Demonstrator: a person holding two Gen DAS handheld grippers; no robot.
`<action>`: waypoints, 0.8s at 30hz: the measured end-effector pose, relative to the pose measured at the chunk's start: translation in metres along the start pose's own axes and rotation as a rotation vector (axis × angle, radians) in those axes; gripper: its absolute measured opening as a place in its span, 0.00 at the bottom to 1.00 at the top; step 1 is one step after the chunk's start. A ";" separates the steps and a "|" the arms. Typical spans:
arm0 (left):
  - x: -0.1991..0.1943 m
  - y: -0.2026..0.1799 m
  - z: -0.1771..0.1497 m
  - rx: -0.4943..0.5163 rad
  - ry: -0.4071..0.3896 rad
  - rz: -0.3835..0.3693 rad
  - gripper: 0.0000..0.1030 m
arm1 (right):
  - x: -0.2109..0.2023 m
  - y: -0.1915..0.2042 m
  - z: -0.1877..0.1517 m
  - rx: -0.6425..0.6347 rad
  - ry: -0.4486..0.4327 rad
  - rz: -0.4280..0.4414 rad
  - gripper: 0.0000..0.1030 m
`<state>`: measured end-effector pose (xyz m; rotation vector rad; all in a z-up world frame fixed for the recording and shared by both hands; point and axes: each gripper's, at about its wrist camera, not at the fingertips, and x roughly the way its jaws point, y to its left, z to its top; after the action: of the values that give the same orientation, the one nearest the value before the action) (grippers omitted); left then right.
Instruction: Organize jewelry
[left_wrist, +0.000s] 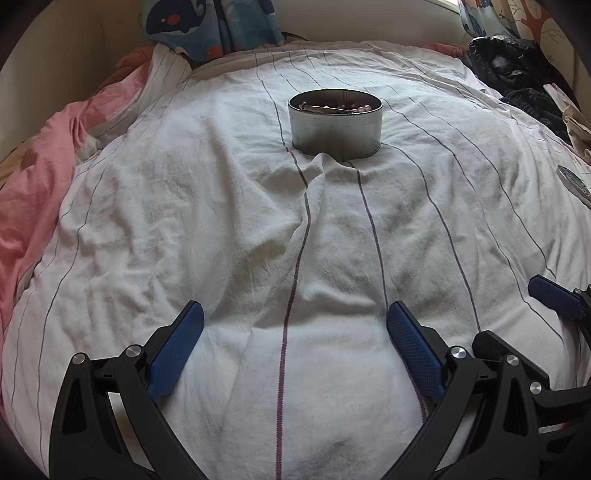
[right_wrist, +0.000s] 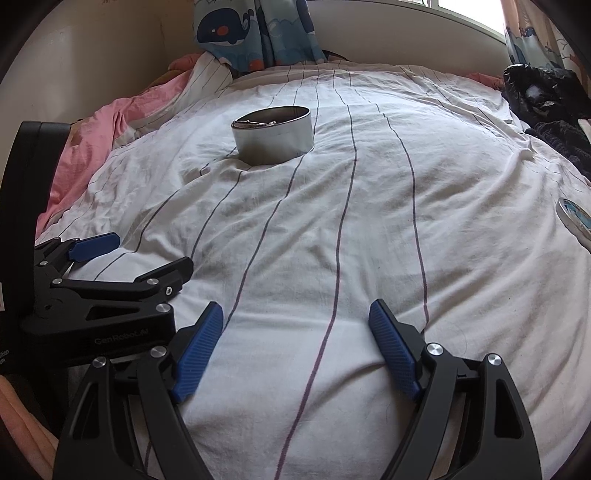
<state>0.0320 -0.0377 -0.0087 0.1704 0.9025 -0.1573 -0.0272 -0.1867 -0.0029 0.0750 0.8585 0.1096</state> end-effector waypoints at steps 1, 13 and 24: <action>0.000 0.000 0.000 0.000 0.000 0.000 0.93 | 0.000 0.000 0.000 0.002 0.002 0.002 0.76; 0.003 0.000 0.000 -0.001 0.009 -0.001 0.93 | 0.006 -0.004 -0.001 0.041 0.023 0.001 0.76; 0.003 0.000 0.001 0.005 0.011 0.006 0.93 | 0.007 -0.005 -0.001 0.058 0.031 0.006 0.76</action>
<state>0.0341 -0.0384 -0.0106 0.1787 0.9121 -0.1531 -0.0229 -0.1909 -0.0094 0.1304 0.8926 0.0916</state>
